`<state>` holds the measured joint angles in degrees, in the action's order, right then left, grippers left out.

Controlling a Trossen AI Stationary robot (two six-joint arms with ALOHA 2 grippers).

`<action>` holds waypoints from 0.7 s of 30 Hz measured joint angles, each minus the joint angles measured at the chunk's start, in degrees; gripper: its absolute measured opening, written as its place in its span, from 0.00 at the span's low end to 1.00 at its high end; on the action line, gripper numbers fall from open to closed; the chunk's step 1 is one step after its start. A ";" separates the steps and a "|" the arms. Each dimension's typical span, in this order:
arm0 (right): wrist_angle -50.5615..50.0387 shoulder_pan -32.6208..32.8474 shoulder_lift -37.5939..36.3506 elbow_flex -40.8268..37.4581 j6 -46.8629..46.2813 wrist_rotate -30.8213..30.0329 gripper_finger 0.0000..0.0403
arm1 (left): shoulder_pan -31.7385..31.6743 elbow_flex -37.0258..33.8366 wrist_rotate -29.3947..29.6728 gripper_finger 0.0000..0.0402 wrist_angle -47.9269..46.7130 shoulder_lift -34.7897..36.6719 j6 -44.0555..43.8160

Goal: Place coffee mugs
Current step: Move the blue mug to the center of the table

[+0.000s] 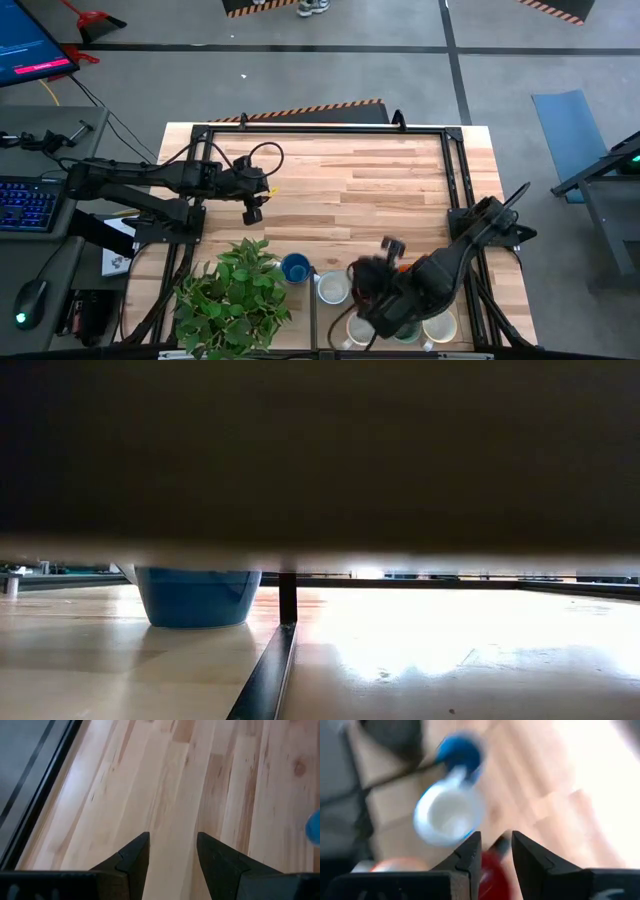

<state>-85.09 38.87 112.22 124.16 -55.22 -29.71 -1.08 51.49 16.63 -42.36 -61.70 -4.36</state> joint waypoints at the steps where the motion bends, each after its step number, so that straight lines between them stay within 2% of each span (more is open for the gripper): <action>1: -0.94 -0.01 -0.83 0.00 -0.88 -4.05 0.21 | -0.02 0.01 0.01 0.38 0.58 0.00 0.00; 5: -4.54 -0.32 -4.56 0.00 -3.94 -18.62 0.21 | -0.02 -0.01 0.01 0.38 3.36 -0.01 -0.32; 7: -4.91 -0.75 -6.38 0.00 -3.74 -23.61 0.21 | -0.02 -0.01 0.01 0.38 4.00 0.01 -0.48; 10: -4.88 -2.78 -9.59 0.00 1.42 -28.65 0.21 | -0.02 0.00 0.01 0.38 4.88 0.00 -0.50; 12: -4.89 -5.01 -12.03 0.00 4.50 -30.12 0.21 | -0.02 -0.01 0.01 0.38 4.85 -0.01 -0.52; 21: -4.98 -17.90 -21.79 -0.40 17.08 -29.80 0.21 | -0.02 -0.01 0.03 0.38 4.89 0.00 -0.21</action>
<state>-90.08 20.97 90.43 123.75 -38.13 -59.50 -1.10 51.48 16.67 -37.48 -61.70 -4.57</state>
